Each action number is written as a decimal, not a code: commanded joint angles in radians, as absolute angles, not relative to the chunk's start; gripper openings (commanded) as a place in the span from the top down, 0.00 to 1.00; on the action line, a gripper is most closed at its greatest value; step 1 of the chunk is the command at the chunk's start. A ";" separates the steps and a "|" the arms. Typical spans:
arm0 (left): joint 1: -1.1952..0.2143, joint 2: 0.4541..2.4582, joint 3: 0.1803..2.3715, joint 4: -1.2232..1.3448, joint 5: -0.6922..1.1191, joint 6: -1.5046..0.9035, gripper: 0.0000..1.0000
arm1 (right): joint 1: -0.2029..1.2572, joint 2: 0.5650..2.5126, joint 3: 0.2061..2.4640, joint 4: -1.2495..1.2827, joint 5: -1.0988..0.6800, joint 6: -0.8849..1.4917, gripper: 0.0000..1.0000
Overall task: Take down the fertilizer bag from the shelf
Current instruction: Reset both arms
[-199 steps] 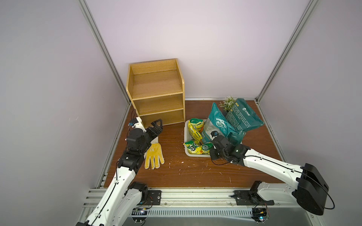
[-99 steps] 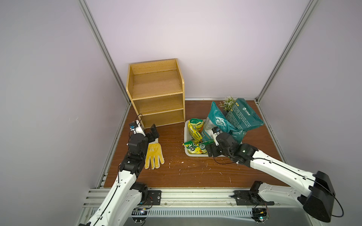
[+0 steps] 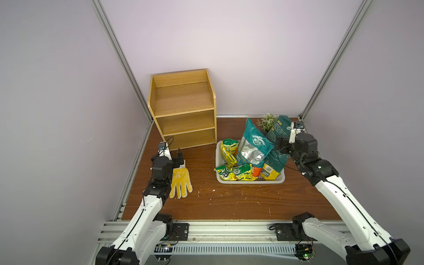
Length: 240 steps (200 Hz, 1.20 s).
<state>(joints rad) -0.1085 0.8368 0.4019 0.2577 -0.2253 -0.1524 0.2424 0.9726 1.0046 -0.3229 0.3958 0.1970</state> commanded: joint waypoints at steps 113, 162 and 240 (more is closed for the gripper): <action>-0.094 0.960 0.332 0.429 -0.254 -0.130 0.00 | -0.285 1.093 0.939 -0.078 0.216 0.246 0.03; -0.092 1.054 0.323 0.505 -0.281 -0.129 0.00 | -0.281 1.190 0.653 0.276 0.100 0.207 0.08; -0.051 0.986 0.281 0.455 -0.499 -0.161 0.00 | -0.104 1.388 0.412 0.845 0.000 0.123 0.09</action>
